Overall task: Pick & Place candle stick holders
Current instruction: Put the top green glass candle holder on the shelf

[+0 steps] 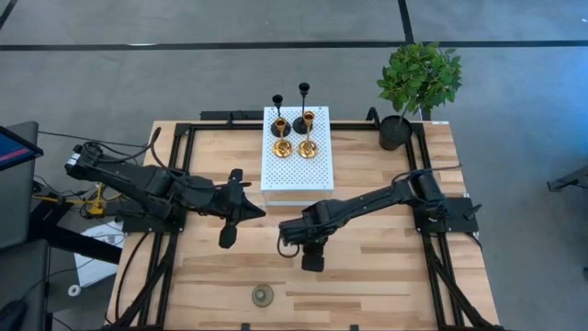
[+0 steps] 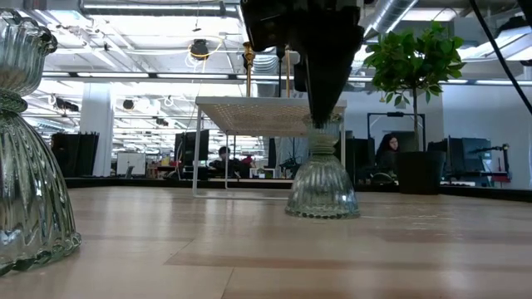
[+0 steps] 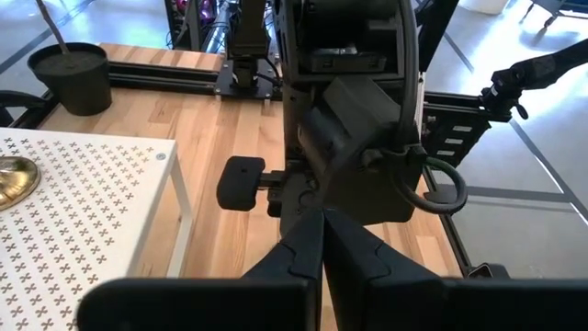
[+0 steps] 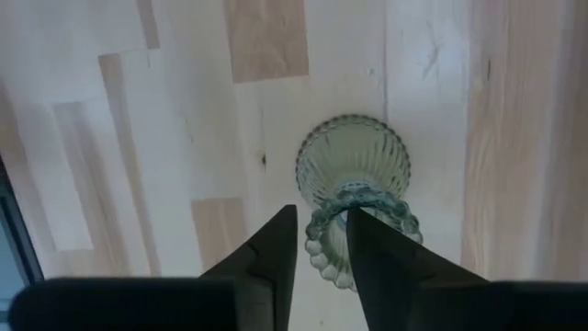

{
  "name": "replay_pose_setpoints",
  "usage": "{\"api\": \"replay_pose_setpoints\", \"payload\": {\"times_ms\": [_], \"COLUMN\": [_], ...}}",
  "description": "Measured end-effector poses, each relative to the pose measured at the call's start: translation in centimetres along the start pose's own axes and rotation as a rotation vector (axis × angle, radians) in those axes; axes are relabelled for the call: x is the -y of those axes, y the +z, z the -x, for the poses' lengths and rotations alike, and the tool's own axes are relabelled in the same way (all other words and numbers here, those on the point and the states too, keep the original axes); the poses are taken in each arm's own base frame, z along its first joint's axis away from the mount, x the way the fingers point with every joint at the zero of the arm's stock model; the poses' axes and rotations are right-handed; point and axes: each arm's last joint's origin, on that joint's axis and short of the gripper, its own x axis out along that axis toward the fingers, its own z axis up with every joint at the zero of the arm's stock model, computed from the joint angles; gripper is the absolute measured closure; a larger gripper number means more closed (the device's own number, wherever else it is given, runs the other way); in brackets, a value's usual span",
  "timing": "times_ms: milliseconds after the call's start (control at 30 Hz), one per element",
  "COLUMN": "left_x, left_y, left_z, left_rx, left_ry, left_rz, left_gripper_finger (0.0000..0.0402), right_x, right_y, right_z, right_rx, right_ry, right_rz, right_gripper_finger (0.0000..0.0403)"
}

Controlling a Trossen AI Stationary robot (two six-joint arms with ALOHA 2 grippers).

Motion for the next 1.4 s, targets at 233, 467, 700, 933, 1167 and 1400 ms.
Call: {"api": "replay_pose_setpoints", "payload": {"times_ms": [233, 467, 700, 933, 1167, 1400], "left_x": [0.0, 0.0, 0.0, 0.0, 0.0, 0.0], "left_y": [0.0, 0.0, 0.0, 0.0, 0.0, 0.0], "left_z": [0.0, 0.0, 0.0, 0.0, 0.0, 0.0], "left_rx": [-0.002, -0.003, -0.003, -0.002, -0.002, -0.002], "left_ry": [0.001, 0.001, 0.002, 0.002, 0.002, 0.002], "left_rz": [-0.001, 0.007, 0.007, 0.007, 0.007, 0.007], "left_gripper_finger": [0.0394, 0.0394, 0.0394, 0.0394, 0.0394, 0.0394], "right_x": [-0.2, -0.7, -0.6, -0.1, 0.0, 0.5], "right_y": [0.4, 0.3, 0.2, -0.2, -1.1, -2.7], "right_z": [-1.5, -2.4, -0.8, 3.0, 6.8, 10.4], "right_rx": [-0.029, -0.046, -0.017, 0.041, 0.133, 0.221], "right_ry": [0.021, 0.017, -0.02, -0.02, -0.005, -0.071], "right_rz": [-0.007, 0.004, 0.001, -0.044, -0.066, -0.118], "right_gripper_finger": [0.0334, 0.0377, 0.0379, 0.0398, 0.0398, 0.0398]}}
